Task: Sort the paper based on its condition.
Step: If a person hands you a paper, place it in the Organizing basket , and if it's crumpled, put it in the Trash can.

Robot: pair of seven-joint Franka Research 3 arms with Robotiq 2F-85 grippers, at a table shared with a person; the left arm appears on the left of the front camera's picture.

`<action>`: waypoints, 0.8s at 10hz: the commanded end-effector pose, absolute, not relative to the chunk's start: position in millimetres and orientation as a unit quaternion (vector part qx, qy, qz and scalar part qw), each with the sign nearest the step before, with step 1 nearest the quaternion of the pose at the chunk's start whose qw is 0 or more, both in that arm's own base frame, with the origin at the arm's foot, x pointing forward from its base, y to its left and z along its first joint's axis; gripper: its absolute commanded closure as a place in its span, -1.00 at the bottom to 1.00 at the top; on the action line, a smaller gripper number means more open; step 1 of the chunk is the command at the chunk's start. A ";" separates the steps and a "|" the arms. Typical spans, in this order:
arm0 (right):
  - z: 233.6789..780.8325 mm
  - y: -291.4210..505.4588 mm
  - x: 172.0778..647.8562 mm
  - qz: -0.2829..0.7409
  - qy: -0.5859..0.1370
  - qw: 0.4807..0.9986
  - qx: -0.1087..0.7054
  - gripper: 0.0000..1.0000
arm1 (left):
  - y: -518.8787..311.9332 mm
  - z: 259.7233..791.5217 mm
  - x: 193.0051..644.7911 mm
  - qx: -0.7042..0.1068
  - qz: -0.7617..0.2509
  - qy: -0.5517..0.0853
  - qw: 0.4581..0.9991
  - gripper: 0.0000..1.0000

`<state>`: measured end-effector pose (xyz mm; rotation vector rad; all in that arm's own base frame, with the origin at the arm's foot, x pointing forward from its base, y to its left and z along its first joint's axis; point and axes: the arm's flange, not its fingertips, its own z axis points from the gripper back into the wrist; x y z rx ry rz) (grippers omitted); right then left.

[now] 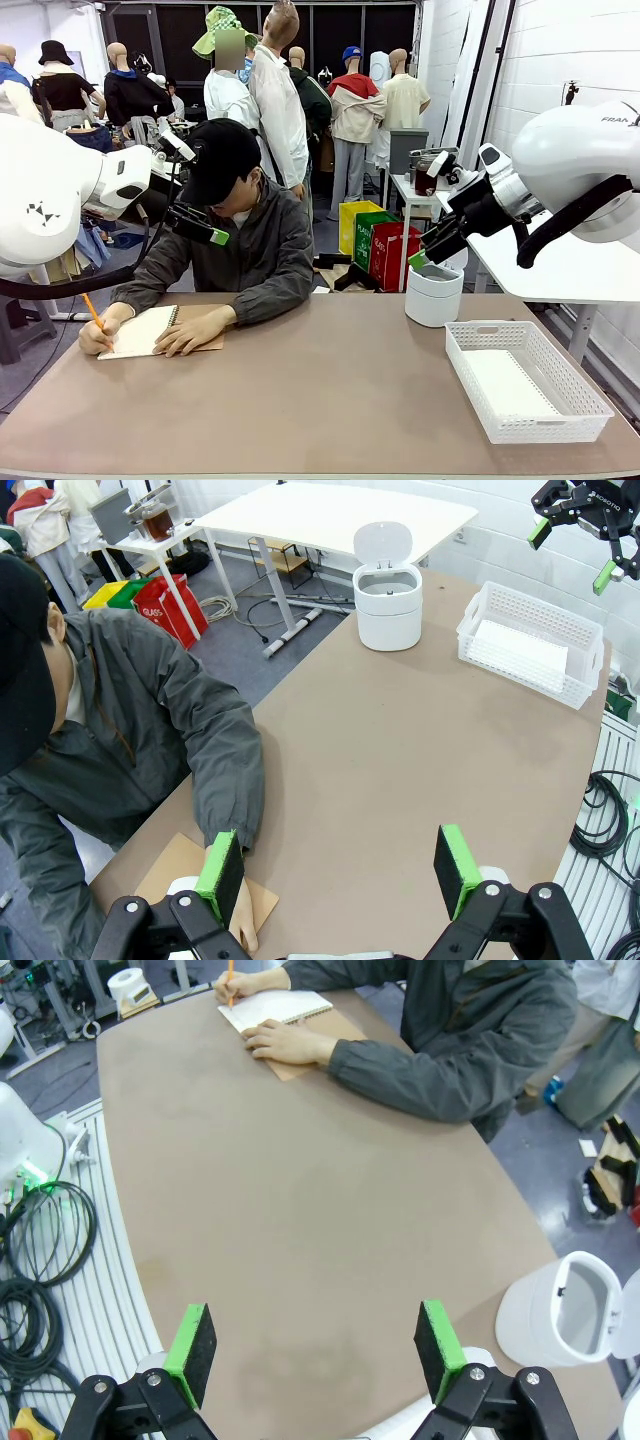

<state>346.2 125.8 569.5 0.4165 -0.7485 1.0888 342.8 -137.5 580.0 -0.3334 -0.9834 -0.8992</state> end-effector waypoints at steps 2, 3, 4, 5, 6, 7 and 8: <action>568.6 125.7 346.4 0.505 -0.343 0.769 0.191 -1.00 | -136.5 578.5 343.6 -0.153 -0.420 -0.452 0.772 -1.00; 568.6 125.7 346.4 0.505 -0.343 0.769 0.191 -1.00 | -136.5 578.5 343.6 -0.153 -0.420 -0.452 0.772 -1.00; 568.6 125.7 346.4 0.505 -0.343 0.769 0.191 -1.00 | -136.5 578.5 343.6 -0.153 -0.420 -0.452 0.772 -1.00; 568.6 125.7 346.4 0.505 -0.343 0.769 0.191 -1.00 | -136.5 578.5 343.6 -0.153 -0.420 -0.452 0.772 -1.00; 568.6 125.7 346.4 0.505 -0.343 0.769 0.191 -1.00 | -136.5 578.5 343.6 -0.153 -0.420 -0.452 0.772 -1.00; 568.6 125.7 346.4 0.505 -0.343 0.769 0.191 -1.00 | -136.5 578.5 343.6 -0.153 -0.420 -0.452 0.772 -1.00; 568.6 125.7 346.4 0.505 -0.343 0.769 0.191 -1.00 | -136.5 578.5 343.6 -0.153 -0.420 -0.452 0.772 -1.00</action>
